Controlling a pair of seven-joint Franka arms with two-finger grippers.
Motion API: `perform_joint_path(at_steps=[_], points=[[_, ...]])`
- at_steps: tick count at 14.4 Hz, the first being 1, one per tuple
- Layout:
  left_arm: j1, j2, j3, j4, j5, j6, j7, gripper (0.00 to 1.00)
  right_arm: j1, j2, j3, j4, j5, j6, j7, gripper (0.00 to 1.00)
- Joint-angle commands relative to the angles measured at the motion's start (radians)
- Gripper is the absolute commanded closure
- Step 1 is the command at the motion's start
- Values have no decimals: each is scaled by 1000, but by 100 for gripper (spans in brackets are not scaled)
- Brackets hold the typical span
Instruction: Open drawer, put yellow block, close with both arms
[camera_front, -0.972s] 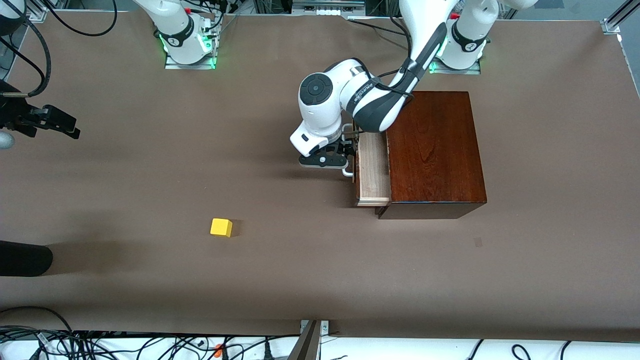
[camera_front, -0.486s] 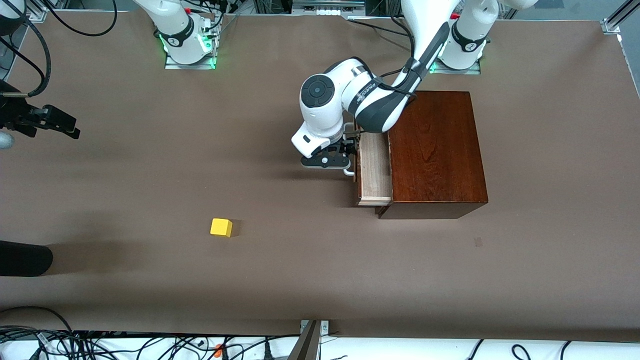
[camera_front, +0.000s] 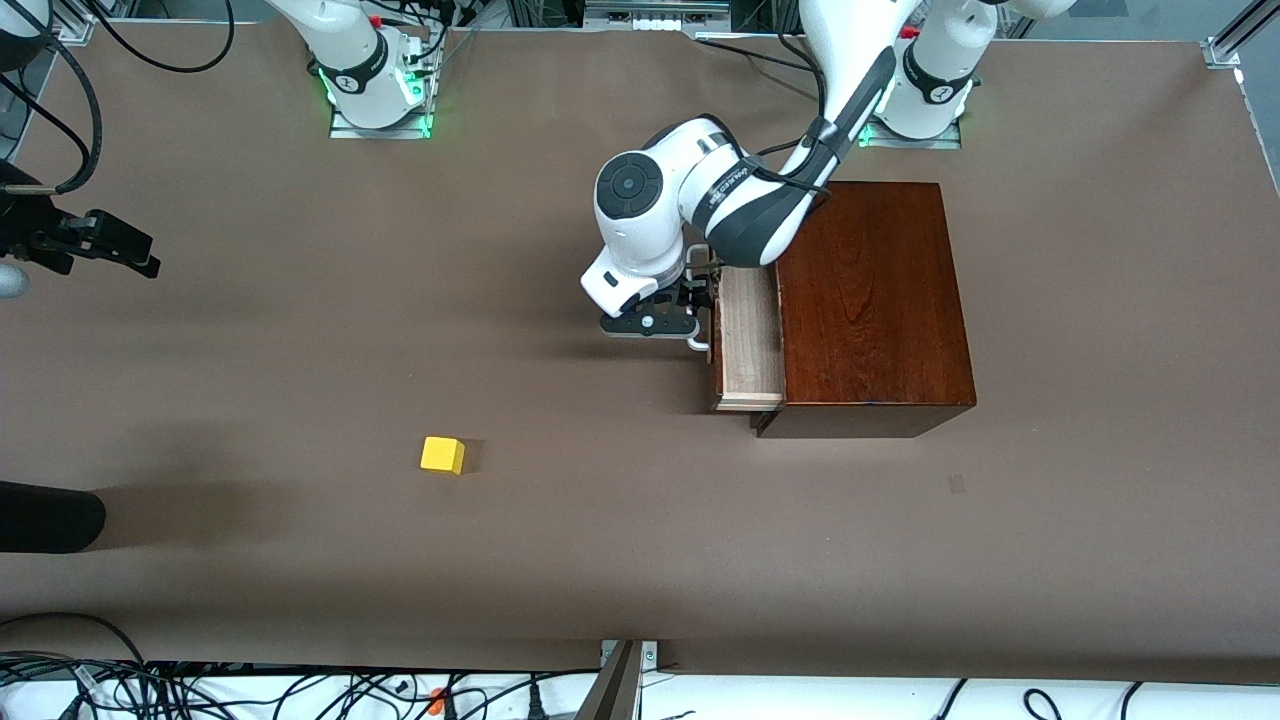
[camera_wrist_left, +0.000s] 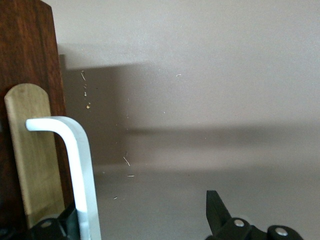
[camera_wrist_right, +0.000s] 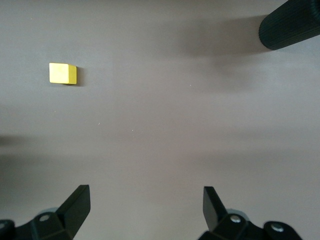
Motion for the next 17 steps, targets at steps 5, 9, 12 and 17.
perform_joint_path(at_steps=[5,9,12,17], points=[[-6,-26,-21,49,32,-156,-8,0,-8,0,3,2,8,-1,-18,0],[-6,-26,-19,52,32,-202,-13,0,-8,0,3,2,8,-1,-18,0],[2,-75,-21,71,17,-205,-14,0,-8,0,1,2,8,-1,-16,0],[112,-177,-31,150,-32,-354,33,0,-3,5,4,2,11,16,1,0]])
